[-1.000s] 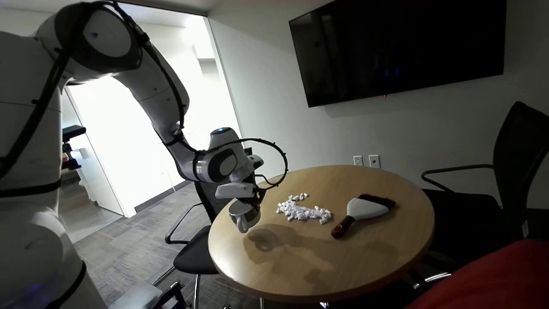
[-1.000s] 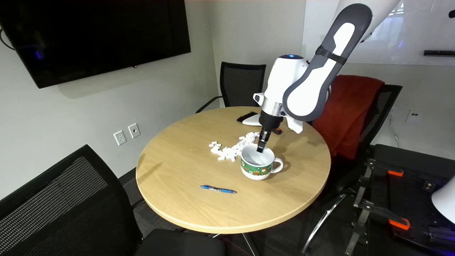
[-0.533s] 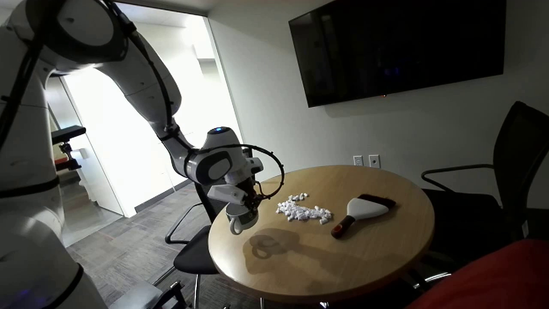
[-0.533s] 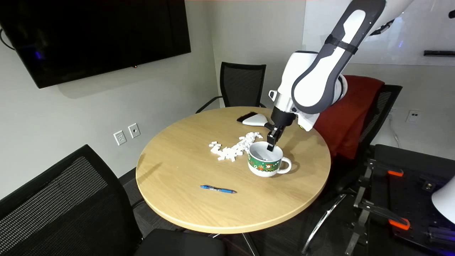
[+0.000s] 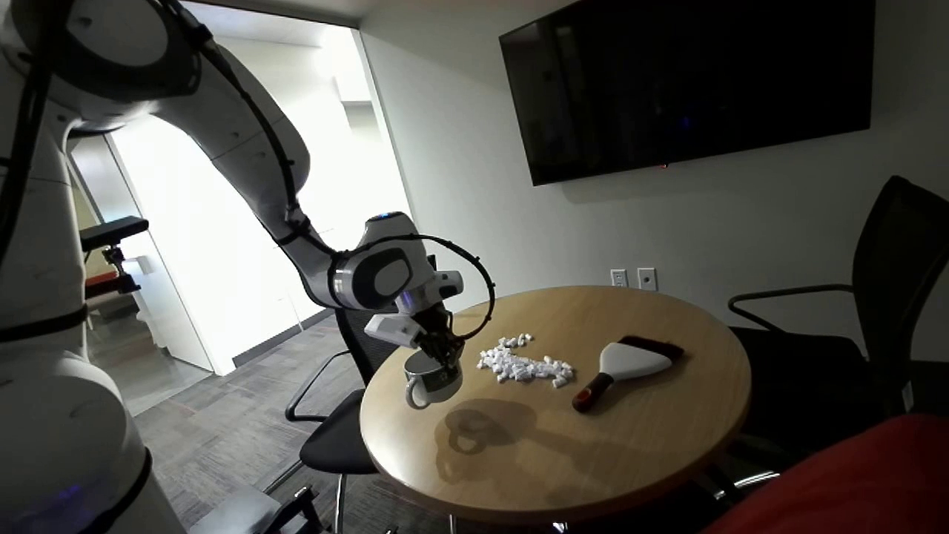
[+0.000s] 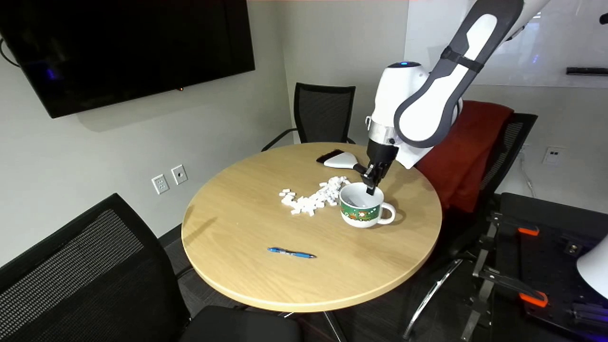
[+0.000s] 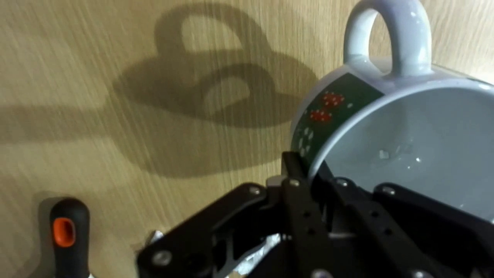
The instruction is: Move the mug forwards
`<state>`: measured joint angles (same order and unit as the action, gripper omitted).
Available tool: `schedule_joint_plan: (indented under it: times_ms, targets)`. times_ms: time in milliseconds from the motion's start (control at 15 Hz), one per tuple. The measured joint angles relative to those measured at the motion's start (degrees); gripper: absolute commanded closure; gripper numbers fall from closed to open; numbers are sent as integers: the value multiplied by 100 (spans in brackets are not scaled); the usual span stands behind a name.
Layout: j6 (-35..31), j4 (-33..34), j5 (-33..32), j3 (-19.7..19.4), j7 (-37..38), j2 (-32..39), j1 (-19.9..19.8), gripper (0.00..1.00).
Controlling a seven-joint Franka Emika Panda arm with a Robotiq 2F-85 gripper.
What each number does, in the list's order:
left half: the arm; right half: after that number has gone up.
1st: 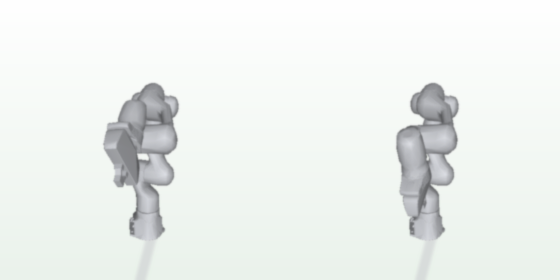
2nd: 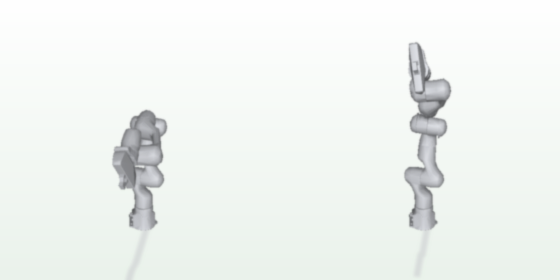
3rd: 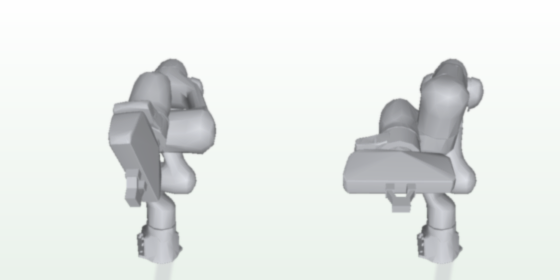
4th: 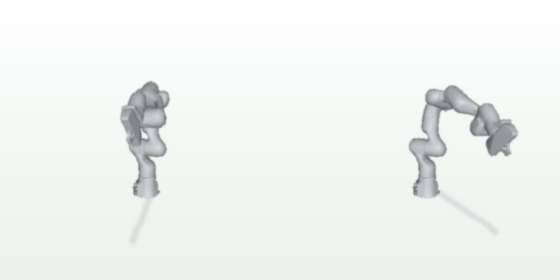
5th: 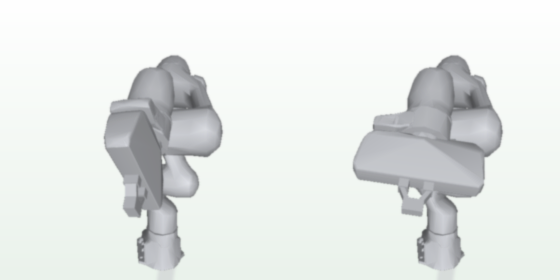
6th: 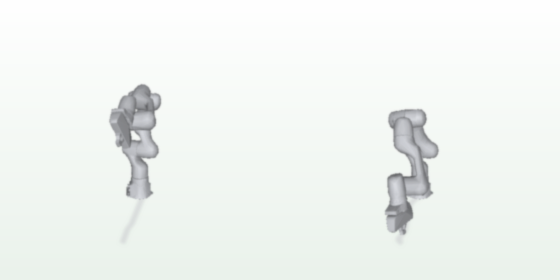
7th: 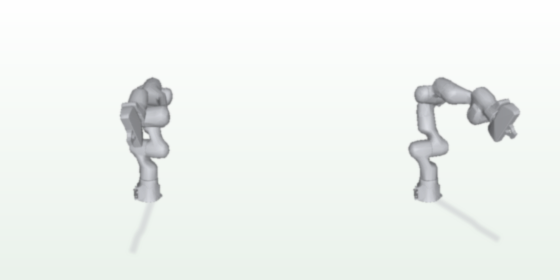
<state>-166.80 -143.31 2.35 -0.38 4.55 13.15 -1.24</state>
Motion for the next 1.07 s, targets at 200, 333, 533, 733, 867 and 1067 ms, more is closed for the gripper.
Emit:
schedule_joint_plan:
  times_ms: [200,333,533,733,867,1067]
  targets:
    - [347,210,-213,-206,302,37,226,97]
    - [458,377,-233,-219,352,108,292,97]
    - [489,625,-352,-230,359,302,355,97]
    - [490,862,-548,-272,360,570,417,97]
    - [490,982,-660,-312,360,737,470,97]
    - [490,1092,-798,-375,360,928,544,97]
